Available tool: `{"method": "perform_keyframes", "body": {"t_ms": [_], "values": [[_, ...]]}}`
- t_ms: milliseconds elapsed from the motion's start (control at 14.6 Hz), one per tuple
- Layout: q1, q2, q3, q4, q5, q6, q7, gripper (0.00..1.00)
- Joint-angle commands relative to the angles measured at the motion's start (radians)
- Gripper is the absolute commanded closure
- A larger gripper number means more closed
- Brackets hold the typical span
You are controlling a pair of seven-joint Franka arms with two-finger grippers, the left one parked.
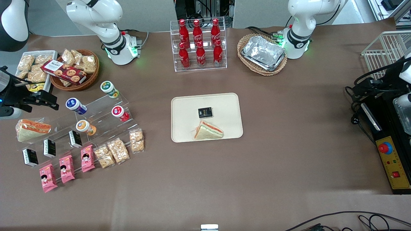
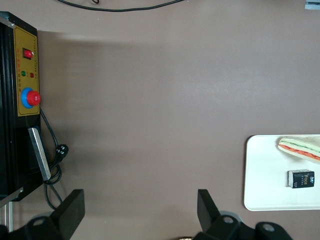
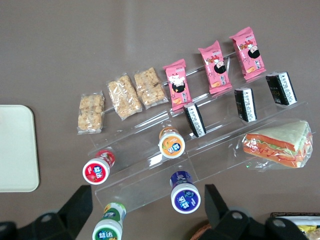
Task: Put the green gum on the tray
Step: 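Move the right gripper over the green-labelled yogurt bottle on the rack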
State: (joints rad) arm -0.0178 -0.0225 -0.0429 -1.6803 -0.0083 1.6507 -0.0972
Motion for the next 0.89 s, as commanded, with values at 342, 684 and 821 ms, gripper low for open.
{"method": "perform_keyframes", "body": {"t_ms": [342,684,821], "values": [[0.001,0.013,-0.005,-0.001,0.013,0.06,0.007,0.0],[-0.014,-0.043,-0.023,-0.015,0.066,0.008,0.057,0.0],[-0.002,-0.185,-0.014,-0.17,0.079,0.013,0.174,0.0]]}}
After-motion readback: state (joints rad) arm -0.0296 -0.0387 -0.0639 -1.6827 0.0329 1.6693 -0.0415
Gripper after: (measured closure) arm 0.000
